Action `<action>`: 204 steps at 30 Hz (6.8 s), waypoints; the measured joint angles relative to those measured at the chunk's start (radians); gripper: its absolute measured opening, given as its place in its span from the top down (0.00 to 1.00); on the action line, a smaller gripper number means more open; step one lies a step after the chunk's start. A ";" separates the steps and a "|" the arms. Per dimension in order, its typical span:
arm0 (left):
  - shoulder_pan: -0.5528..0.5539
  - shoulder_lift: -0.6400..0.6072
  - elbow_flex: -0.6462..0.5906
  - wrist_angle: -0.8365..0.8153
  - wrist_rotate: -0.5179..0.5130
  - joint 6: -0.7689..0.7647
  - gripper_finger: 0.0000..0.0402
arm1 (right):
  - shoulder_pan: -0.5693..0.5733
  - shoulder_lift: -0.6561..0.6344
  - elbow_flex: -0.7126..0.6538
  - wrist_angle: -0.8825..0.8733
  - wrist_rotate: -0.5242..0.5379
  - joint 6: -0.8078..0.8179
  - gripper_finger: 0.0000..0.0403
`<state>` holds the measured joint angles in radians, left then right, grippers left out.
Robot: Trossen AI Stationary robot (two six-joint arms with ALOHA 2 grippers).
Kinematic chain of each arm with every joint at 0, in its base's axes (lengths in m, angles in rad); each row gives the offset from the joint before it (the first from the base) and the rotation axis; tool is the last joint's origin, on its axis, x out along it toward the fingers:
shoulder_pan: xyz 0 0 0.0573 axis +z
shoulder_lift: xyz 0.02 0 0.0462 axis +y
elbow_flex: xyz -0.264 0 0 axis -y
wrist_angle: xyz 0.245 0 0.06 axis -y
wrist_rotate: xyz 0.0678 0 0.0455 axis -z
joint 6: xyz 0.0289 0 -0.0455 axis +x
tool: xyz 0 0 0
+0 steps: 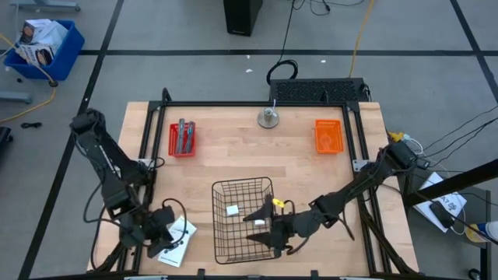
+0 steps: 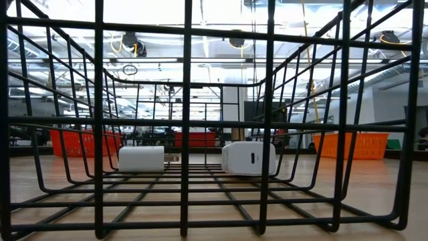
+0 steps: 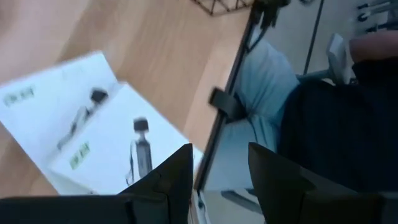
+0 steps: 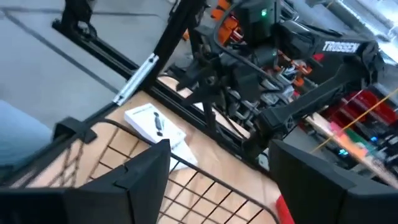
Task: Pick and place items into bin
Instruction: Adjust the white card reader boxes to the middle top of the table
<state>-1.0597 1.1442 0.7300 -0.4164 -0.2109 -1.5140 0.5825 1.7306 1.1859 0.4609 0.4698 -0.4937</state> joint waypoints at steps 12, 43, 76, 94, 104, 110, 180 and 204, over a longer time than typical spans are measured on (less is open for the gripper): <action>-0.048 0.114 0.000 0.011 0.071 -0.098 0.60 | -0.020 0.027 0.010 0.066 0.000 -0.068 0.35; 0.025 0.244 -0.026 -0.009 0.159 -0.018 0.98 | -0.020 0.027 0.009 0.036 0.005 -0.015 0.35; 0.313 0.240 -0.116 -0.081 0.077 -0.009 0.98 | 0.001 0.021 0.009 -0.005 0.333 0.020 0.35; 0.560 0.239 -0.115 -0.140 0.018 0.149 0.99 | 0.039 -0.051 0.009 -0.197 0.714 0.108 0.35; 0.656 0.240 -0.116 -0.158 -0.040 0.230 0.95 | 0.041 -0.071 0.009 -0.207 0.790 0.117 0.35; 0.697 0.240 -0.117 -0.168 -0.057 0.273 0.98 | 0.047 -0.101 0.009 -0.222 0.815 0.164 0.35; 1.280 -0.021 -0.117 0.175 0.323 0.841 0.96 | -0.311 -0.338 0.009 -0.688 0.245 0.810 0.50; 1.287 0.107 -0.117 -0.062 0.265 0.787 0.95 | -1.075 -0.169 -0.191 -0.584 -0.917 1.109 0.57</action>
<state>0.2272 1.2515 0.6127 -0.4781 0.0546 -0.7272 -0.4920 1.5617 0.9947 -0.1230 -0.4470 0.6149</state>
